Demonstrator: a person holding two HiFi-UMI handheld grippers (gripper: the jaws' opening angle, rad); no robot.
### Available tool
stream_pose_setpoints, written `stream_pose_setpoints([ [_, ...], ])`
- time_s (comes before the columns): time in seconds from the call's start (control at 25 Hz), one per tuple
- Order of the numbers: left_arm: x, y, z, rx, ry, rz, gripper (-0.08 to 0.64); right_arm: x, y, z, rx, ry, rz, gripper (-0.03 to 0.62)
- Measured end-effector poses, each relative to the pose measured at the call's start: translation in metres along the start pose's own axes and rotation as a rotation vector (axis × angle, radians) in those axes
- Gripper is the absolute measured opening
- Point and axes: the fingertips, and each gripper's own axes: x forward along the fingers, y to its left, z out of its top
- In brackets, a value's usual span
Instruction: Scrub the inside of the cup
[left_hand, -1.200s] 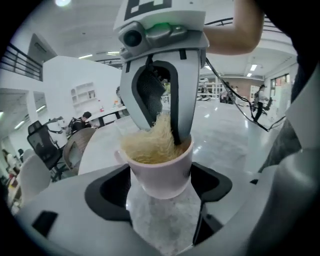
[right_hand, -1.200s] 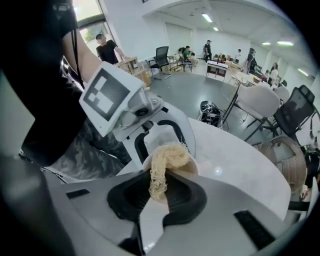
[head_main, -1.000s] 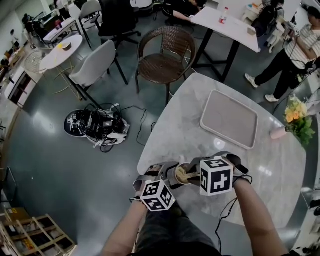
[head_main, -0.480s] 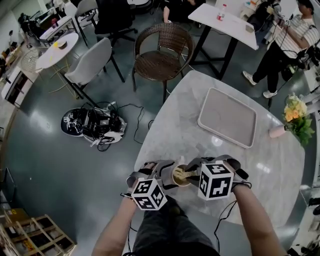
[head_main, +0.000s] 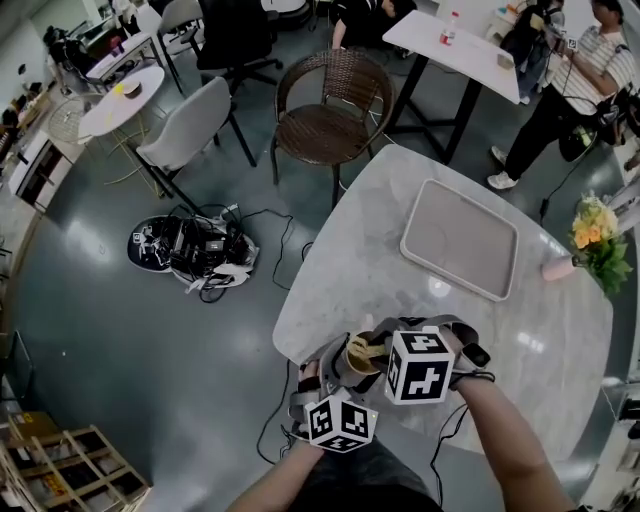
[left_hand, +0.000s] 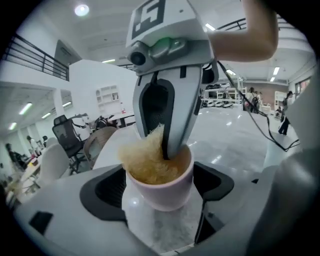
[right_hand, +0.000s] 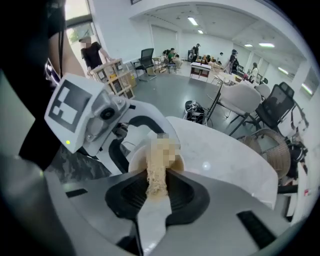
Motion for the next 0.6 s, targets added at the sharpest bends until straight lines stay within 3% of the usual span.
stream_pose_setpoints([
  [0.12, 0.004, 0.006, 0.0, 0.025, 0.034, 0.078, 0.414, 0.011, -0.005, -0.002, -0.081, 0.069, -0.074, 0.071],
  [0.28, 0.004, 0.007, 0.001, 0.021, 0.019, 0.064, 0.413, 0.018, -0.007, -0.002, -0.205, 0.171, -0.102, 0.069],
  [0.36, 0.004, 0.006, 0.001, 0.038, 0.008, 0.02, 0.414, 0.023, -0.004, -0.001, -0.222, 0.184, -0.057, 0.067],
  [0.6, 0.007, 0.0, 0.001, 0.169, -0.001, -0.199, 0.413, 0.023, 0.007, 0.004, -0.11, 0.103, 0.118, 0.064],
])
